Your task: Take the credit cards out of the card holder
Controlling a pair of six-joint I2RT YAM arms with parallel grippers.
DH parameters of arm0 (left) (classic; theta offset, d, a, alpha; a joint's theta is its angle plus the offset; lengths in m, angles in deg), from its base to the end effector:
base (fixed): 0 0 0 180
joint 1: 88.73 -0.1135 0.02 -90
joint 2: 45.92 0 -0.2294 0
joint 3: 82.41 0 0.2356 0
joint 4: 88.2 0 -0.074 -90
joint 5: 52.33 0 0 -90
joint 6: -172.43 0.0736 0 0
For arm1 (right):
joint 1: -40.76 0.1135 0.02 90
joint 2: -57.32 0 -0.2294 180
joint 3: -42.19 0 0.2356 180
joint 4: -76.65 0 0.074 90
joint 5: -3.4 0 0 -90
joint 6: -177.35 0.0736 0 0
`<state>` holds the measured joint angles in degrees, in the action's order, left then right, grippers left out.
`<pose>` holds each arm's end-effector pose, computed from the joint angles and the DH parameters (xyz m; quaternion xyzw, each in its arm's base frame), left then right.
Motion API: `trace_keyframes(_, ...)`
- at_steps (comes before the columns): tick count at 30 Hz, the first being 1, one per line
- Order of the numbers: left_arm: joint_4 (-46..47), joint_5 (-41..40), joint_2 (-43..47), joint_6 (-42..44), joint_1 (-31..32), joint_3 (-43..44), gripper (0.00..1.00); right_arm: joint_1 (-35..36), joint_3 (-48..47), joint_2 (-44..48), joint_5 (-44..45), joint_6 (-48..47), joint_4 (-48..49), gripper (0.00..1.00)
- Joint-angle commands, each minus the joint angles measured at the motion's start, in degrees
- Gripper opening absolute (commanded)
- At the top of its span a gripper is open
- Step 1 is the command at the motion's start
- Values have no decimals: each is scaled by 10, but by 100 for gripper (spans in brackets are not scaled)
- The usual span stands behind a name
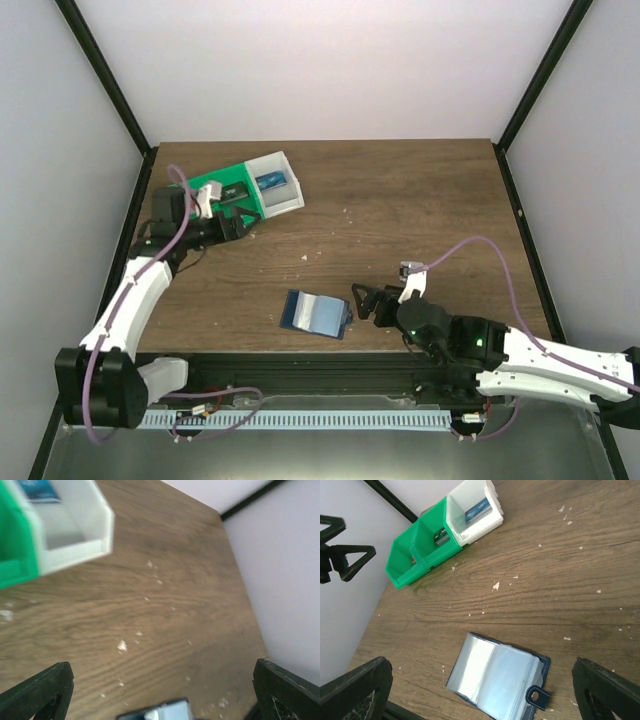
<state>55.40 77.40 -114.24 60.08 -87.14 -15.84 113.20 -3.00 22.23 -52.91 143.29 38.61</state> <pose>0.2720 -0.0546 0.2388 -0.0063 0.8588 -0.3842 0.3389 0.0944 0.1628 0.2233 0.0302 0.8331 0.3360 0.4384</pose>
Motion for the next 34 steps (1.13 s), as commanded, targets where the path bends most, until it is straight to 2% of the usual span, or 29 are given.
trace_keyframes(1, 53, 22, 60, 8, 61, -38, 100, -3, -43, 2, 15, 52, -61, 100)
trace_keyframes(6, 75, 31, 120, -1, 112, -74, 100, -3, -59, -1, 11, 47, -60, 100)
trace_keyframes(15, 144, 57, 230, -58, 119, -136, 100, -3, -106, -47, -14, -10, -34, 100)
trace_keyframes(20, 152, 61, 275, -76, 119, -165, 100, -3, -89, -63, -44, -4, -4, 100)
trace_keyframes(28, 167, 71, 330, -93, 119, -220, 100, -4, -65, -54, -46, 14, 11, 100)
trace_keyframes(34, 158, 73, 324, -82, 119, -218, 100, -4, -61, -42, -41, 18, 16, 100)
